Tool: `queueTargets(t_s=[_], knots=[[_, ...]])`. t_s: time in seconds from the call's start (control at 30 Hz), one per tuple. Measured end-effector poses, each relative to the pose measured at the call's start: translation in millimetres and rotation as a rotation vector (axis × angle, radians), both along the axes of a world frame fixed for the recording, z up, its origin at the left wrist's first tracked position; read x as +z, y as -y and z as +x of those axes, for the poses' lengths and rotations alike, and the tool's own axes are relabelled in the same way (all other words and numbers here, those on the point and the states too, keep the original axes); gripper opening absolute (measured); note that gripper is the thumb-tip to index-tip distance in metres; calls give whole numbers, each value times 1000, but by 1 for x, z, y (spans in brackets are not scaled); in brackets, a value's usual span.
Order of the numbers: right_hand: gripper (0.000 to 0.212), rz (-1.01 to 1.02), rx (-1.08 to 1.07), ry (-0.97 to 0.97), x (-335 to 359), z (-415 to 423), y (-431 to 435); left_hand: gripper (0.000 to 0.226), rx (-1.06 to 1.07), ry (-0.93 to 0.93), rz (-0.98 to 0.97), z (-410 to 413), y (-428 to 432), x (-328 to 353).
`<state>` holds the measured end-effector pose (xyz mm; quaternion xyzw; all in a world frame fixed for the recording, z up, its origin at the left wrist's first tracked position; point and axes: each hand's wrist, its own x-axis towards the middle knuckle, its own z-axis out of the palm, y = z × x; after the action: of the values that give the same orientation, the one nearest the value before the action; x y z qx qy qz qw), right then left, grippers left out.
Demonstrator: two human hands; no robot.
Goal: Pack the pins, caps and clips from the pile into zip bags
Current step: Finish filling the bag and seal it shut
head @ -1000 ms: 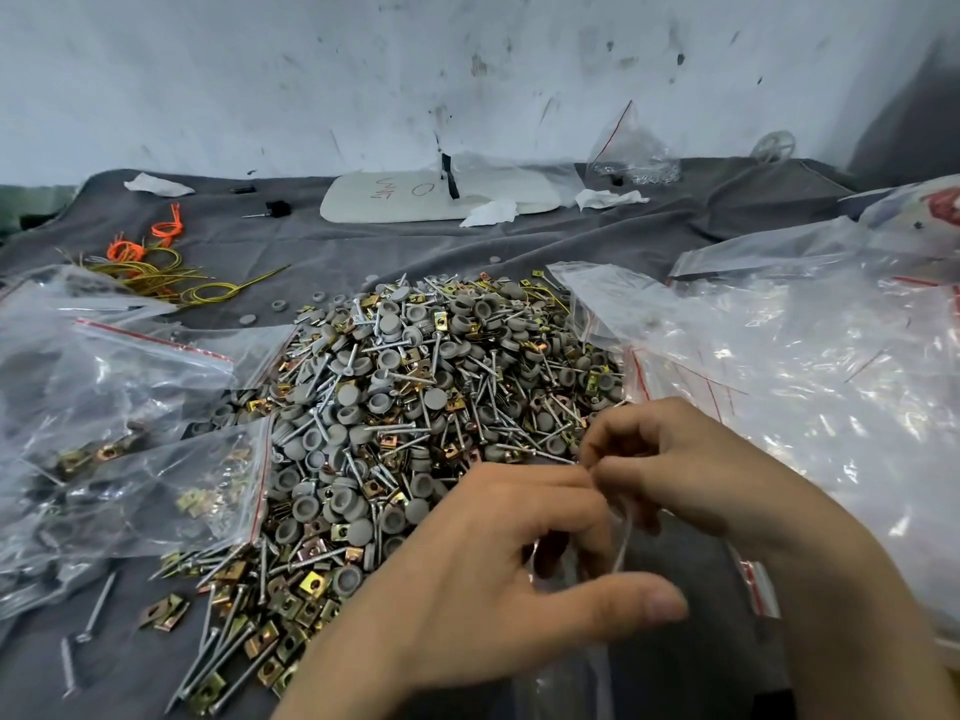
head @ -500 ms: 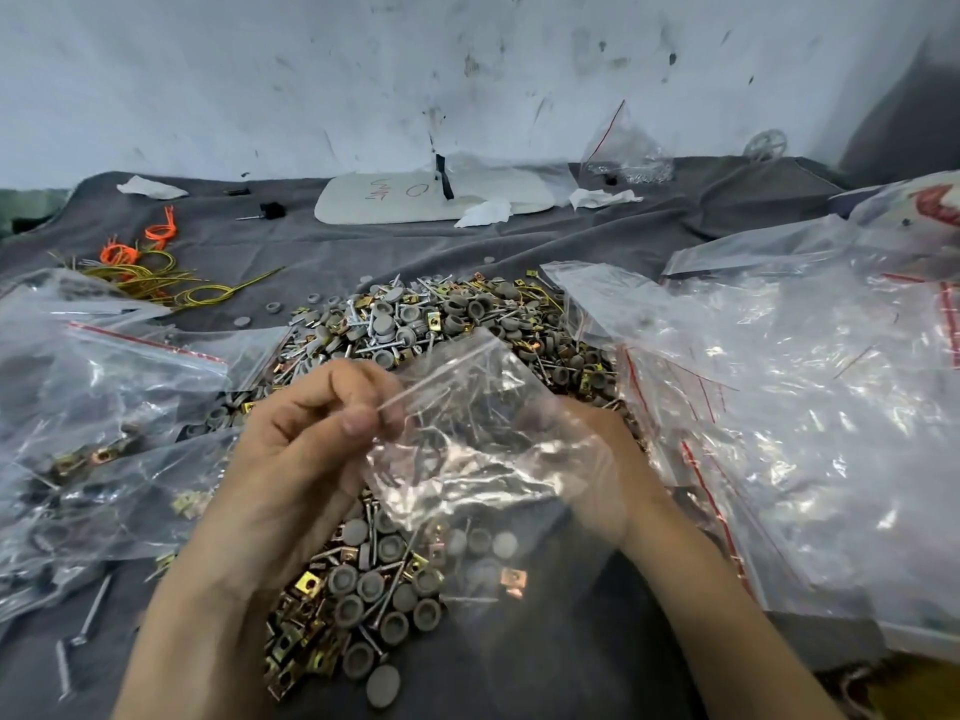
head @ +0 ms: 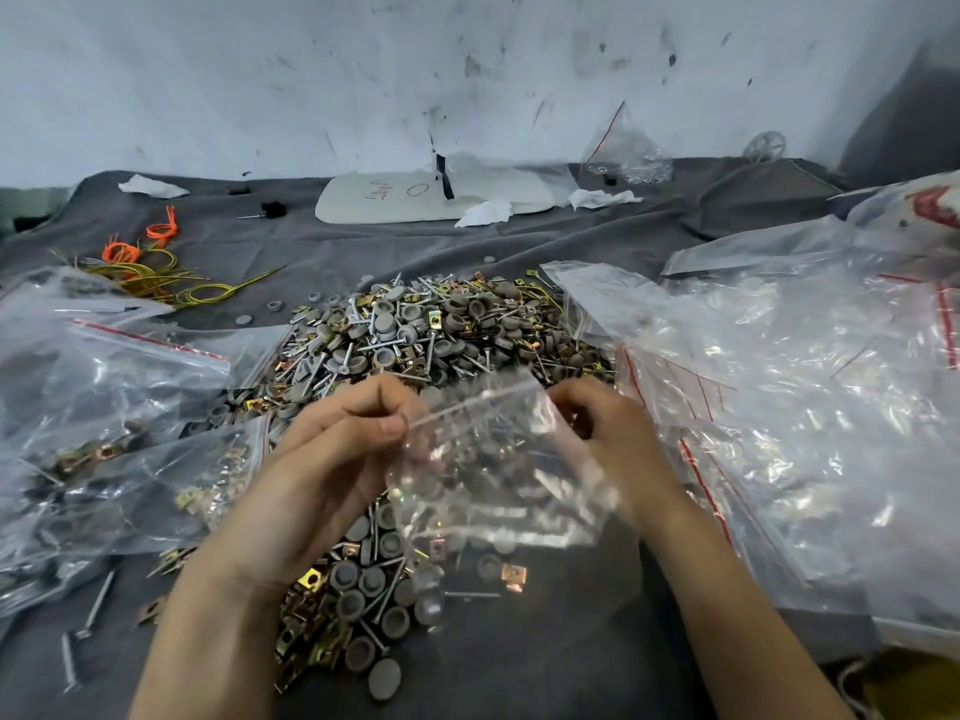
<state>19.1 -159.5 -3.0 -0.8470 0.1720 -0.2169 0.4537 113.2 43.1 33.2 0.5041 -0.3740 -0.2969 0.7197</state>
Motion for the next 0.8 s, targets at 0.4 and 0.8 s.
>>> queueTargets(t_s=[0.4,0.8], knots=[[11,191,204,342,62,-37,-7,7,5,553,148,-23,35,-11],[18,16,-40,211,43,-27,9,11,148,466,-25,-26,35,-12]])
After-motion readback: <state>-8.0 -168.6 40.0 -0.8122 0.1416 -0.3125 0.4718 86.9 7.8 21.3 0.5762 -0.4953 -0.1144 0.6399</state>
